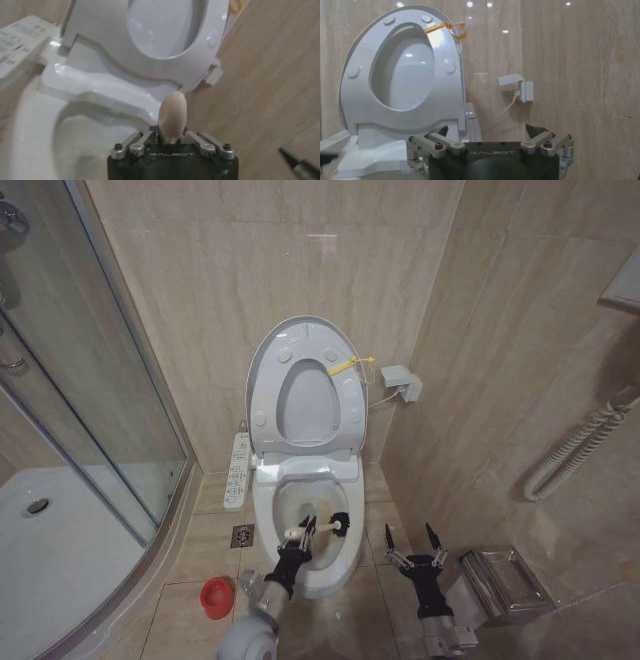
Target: Open the toilet lid, clean the toilet bowl with a toilet brush, close the toilet lid, and flush.
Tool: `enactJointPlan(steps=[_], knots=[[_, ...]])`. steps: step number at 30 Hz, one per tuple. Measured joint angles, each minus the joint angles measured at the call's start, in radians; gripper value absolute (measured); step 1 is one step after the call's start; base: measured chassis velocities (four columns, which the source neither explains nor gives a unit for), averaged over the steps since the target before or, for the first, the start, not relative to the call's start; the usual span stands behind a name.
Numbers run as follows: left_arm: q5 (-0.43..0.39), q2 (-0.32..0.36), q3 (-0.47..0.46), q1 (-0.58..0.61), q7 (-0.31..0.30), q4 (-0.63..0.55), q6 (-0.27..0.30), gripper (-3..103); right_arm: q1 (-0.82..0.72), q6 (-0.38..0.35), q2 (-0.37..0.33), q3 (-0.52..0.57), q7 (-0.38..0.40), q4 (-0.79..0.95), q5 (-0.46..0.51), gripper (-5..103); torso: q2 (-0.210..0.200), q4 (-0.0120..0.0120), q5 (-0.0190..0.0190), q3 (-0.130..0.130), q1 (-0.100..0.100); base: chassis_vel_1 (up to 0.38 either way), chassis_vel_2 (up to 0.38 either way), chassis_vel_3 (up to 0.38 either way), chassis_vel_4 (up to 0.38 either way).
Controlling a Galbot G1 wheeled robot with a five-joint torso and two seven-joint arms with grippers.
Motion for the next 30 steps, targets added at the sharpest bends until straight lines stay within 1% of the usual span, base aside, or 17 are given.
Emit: enactJointPlan(steps=[1, 3, 4, 6, 7, 10, 11, 13, 15, 17, 18, 20, 21, 23, 25, 28, 30], knots=[[0.005, -0.001, -0.002, -0.004, -0.01, 0.032, 0.002, 19, 0.0, 0.0, 0.003, 0.0, 0.0, 0.0, 0.0, 100, 0.0, -0.0002, -0.0003, 0.0, 0.0, 0.0, 0.0, 0.0, 0.0], [0.006, -0.003, -0.005, -0.01, -0.02, 0.055, 0.004, 19, 0.0, 0.0, 0.005, -0.001, 0.0, 0.0, 0.0, 100, 0.0, -0.0001, -0.0004, 0.0, 0.0, 0.0, 0.0, 0.0, 0.0], [0.005, -0.01, -0.01, -0.025, -0.035, 0.101, 0.012, 19, -0.001, 0.0, 0.01, -0.004, 0.0, -0.001, -0.004, 100, 0.0, 0.0001, 0.0001, 0.0, 0.0, 0.0, 0.0, 0.0, 0.0], [0.005, -0.015, -0.011, -0.032, -0.04, 0.118, 0.013, 19, -0.001, 0.0, 0.012, -0.005, 0.0, -0.002, -0.006, 100, 0.0, 0.0004, -0.0002, 0.0, 0.0, 0.0, 0.0, 0.0, 0.0], [0.004, -0.025, -0.013, -0.053, -0.054, 0.156, 0.015, 19, -0.001, 0.0, 0.018, -0.007, 0.0, -0.003, -0.01, 100, 0.0, -0.0002, -0.0003, 0.0, 0.0, 0.0, 0.0, 0.0, 0.0], [-0.003, -0.037, -0.012, -0.082, -0.078, 0.186, 0.025, 19, -0.004, 0.001, 0.026, -0.008, -0.001, -0.004, -0.017, 100, 0.0, -0.0002, -0.0001, 0.0, 0.0, 0.0, 0.0, 0.0, 0.0], [-0.003, -0.037, -0.012, -0.082, -0.078, 0.186, 0.025, 19, -0.004, 0.001, 0.026, -0.008, -0.001, -0.004, -0.017, 100, 0.0, -0.0002, -0.0001, 0.0, 0.0, 0.0, 0.0, 0.0, 0.0], [-0.018, -0.034, -0.011, -0.091, -0.102, 0.169, 0.046, 19, -0.009, 0.001, 0.028, -0.007, -0.001, 0.0, -0.02, 100, 0.0, -0.0002, -0.0001, 0.0, 0.0, 0.0, 0.0, 0.0, 0.0], [-0.023, -0.028, -0.01, -0.091, -0.108, 0.153, 0.055, 19, -0.011, 0.001, 0.028, -0.006, -0.001, 0.003, -0.02, 100, 0.0, -0.0002, -0.0002, 0.0, 0.0, 0.0, 0.0, 0.0, 0.0], [-0.039, -0.005, -0.008, -0.079, -0.124, 0.092, 0.077, 19, -0.017, 0.002, 0.026, 0.0, -0.001, 0.01, -0.02, 100, 0.0, -0.0002, -0.0001, 0.0, 0.0, 0.0, 0.0, 0.0, 0.0], [-0.039, -0.005, -0.008, -0.079, -0.124, 0.092, 0.077, 19, -0.017, 0.002, 0.026, 0.0, -0.001, 0.01, -0.02, 100, 0.0, -0.0002, -0.0001, 0.0, 0.0, 0.0, 0.0, 0.0, 0.0], [-0.063, 0.034, -0.006, -0.05, -0.156, 0.016, 0.112, 18, -0.023, 0.002, 0.025, 0.004, 0.0, 0.014, -0.02, 100, 0.0, 0.0, 0.0, 0.0, 0.0, 0.0, 0.0, 0.0, 0.0], [-0.068, 0.05, -0.004, -0.041, -0.167, -0.002, 0.123, 18, -0.024, 0.003, 0.024, 0.005, 0.0, 0.015, -0.02, 100, 0.0, 0.0002, 0.0001, 0.0, 0.0, 0.0, 0.0, 0.0, 0.0], [-0.071, 0.059, -0.004, -0.037, -0.174, -0.009, 0.13, 18, -0.024, 0.003, 0.024, 0.005, 0.0, 0.015, -0.02, 100, 0.0, 0.0002, 0.0001, 0.0, 0.0, 0.0, 0.0, 0.0, 0.0], [-0.089, 0.082, -0.004, -0.038, -0.188, -0.01, 0.144, 18, -0.024, 0.004, 0.029, 0.005, 0.0, 0.016, -0.021, 100, 0.0, 0.0004, 0.0001, 0.0, 0.0, 0.0, 0.0, 0.0, 0.0], [-0.112, 0.079, -0.006, -0.052, -0.189, 0.0, 0.152, 18, -0.026, 0.004, 0.035, 0.003, 0.0, 0.016, -0.025, 100, 0.0, 0.0001, 0.0, 0.0, 0.0, 0.0, 0.0, 0.0, 0.0], [-0.125, 0.062, -0.008, -0.067, -0.187, 0.004, 0.156, 18, -0.029, 0.005, 0.041, 0.0, 0.0, 0.015, -0.035, 100, 0.0, -0.0001, -0.0001, 0.0, 0.0, 0.0, 0.0, 0.0, 0.0]])
